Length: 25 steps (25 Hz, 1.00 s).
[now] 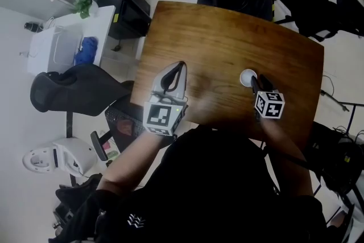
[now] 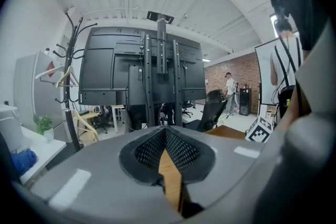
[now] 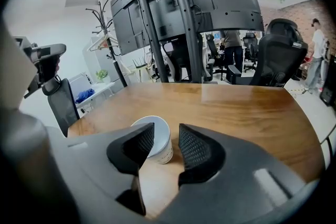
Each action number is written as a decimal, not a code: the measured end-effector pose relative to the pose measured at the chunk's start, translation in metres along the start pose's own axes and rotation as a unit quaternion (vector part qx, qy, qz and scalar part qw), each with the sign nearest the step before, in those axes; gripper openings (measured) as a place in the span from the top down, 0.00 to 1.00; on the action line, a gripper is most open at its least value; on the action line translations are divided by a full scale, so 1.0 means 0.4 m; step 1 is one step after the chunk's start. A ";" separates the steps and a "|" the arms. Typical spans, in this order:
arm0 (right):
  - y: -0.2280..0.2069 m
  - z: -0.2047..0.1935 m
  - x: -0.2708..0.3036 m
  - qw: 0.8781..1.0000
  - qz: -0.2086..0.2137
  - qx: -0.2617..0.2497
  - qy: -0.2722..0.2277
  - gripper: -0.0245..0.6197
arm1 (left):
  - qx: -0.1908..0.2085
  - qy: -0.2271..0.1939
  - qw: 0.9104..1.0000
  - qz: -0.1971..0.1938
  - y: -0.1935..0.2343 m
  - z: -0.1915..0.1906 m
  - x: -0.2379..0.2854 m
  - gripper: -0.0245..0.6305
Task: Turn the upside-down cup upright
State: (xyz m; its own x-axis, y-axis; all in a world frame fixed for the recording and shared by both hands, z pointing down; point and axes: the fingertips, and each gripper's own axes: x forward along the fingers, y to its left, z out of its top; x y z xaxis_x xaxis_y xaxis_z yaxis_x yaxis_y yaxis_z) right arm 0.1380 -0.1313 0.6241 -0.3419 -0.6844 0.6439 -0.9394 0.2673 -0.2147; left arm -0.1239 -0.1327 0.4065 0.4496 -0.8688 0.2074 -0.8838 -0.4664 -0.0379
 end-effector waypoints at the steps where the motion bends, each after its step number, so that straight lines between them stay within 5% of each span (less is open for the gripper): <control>1: 0.000 -0.001 0.003 1.000 0.002 -0.003 0.004 0.73 | -0.001 0.003 1.000 0.003 0.003 -0.005 -0.001 0.96; 13: 0.000 -0.019 0.032 0.999 -0.001 -0.012 0.036 0.76 | 0.003 0.007 1.000 0.017 0.013 -0.004 -0.008 0.96; 15: -0.006 -0.024 0.035 0.999 -0.009 -0.015 0.040 0.80 | 0.003 0.007 1.000 0.018 0.017 -0.002 -0.006 0.96; 16: -0.007 -0.023 0.034 0.999 -0.014 -0.021 0.039 0.91 | 0.003 0.008 1.000 0.018 0.018 -0.003 -0.005 0.96; 25: -0.019 0.018 0.010 0.998 -0.035 -0.058 0.013 0.92 | 0.001 0.006 1.000 0.009 0.003 -0.009 0.007 0.96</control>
State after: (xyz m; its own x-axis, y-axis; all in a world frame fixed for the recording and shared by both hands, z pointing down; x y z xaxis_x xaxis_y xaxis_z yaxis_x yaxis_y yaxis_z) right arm 0.1436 -0.1408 0.6231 -0.2731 -0.6864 0.6740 -0.9512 0.2973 -0.0826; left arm -0.1240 -0.1352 0.4108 0.4322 -0.8749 0.2188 -0.8915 -0.4511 -0.0429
